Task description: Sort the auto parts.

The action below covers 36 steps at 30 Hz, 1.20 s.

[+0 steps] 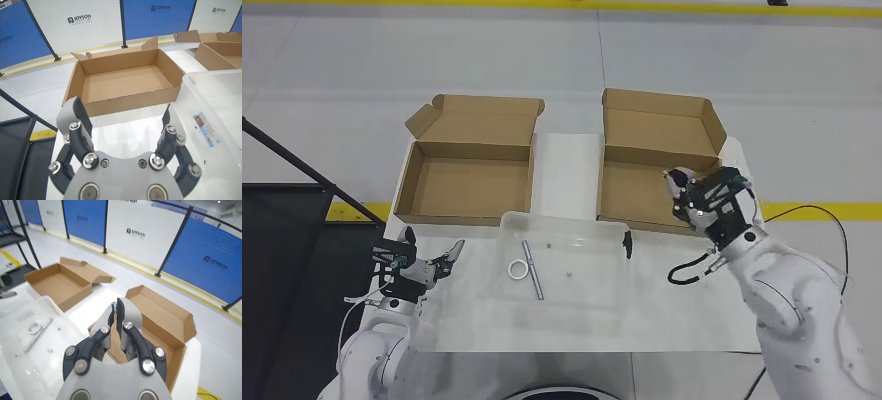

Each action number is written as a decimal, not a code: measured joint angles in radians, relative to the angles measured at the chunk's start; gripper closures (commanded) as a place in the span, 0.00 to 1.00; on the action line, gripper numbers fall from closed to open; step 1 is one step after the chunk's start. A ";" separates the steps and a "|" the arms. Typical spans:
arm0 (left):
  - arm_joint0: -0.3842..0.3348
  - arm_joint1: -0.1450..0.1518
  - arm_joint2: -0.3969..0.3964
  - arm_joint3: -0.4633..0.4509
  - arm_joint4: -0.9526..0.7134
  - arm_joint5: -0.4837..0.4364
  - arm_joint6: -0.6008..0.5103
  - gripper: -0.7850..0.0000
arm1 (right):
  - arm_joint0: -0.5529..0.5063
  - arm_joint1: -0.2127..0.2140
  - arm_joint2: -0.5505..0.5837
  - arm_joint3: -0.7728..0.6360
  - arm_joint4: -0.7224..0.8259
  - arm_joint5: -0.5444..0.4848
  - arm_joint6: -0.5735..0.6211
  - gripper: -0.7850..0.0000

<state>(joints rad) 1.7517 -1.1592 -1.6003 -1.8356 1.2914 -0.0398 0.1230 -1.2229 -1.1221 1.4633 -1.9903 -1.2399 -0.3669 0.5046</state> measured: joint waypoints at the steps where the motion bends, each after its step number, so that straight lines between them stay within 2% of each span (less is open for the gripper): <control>1: 0.000 0.000 0.000 0.000 0.000 0.000 0.000 0.00 | 0.034 0.000 -0.025 0.025 -0.060 0.012 0.050 1.00; 4: 0.000 0.000 0.000 0.000 0.000 0.000 0.000 0.00 | 0.144 -0.006 -0.092 0.139 -0.144 0.010 0.154 1.00; 7: 0.000 0.000 0.000 0.000 0.000 0.000 0.000 0.00 | 0.262 -0.017 -0.165 0.291 -0.164 -0.002 0.226 1.00; 15: 0.000 0.000 0.000 0.000 0.000 0.000 0.000 0.00 | 0.513 -0.064 -0.350 0.687 -0.150 -0.005 0.322 1.00; 22: 0.000 0.000 0.000 0.000 0.000 0.000 0.000 0.00 | 0.642 -0.105 -0.450 0.914 -0.062 -0.065 0.400 1.00; 28: 0.000 0.000 0.000 0.000 0.000 0.000 0.000 0.00 | 0.697 -0.125 -0.499 1.021 -0.050 -0.099 0.435 1.00; 30: 0.000 0.000 0.000 0.000 0.000 0.000 0.000 0.00 | 0.705 -0.129 -0.511 1.036 -0.048 -0.103 0.444 0.79; 33: 0.000 0.000 0.000 0.000 0.000 0.000 0.000 0.00 | 0.716 -0.135 -0.521 1.056 -0.039 -0.112 0.453 0.57; 36: 0.000 0.000 0.000 0.000 0.000 0.000 0.000 0.00 | 0.717 -0.138 -0.525 1.064 -0.036 -0.106 0.447 0.51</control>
<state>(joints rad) 1.7517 -1.1592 -1.6003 -1.8356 1.2914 -0.0398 0.1230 -0.5056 -1.2598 0.9386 -0.9259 -1.2758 -0.4733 0.9520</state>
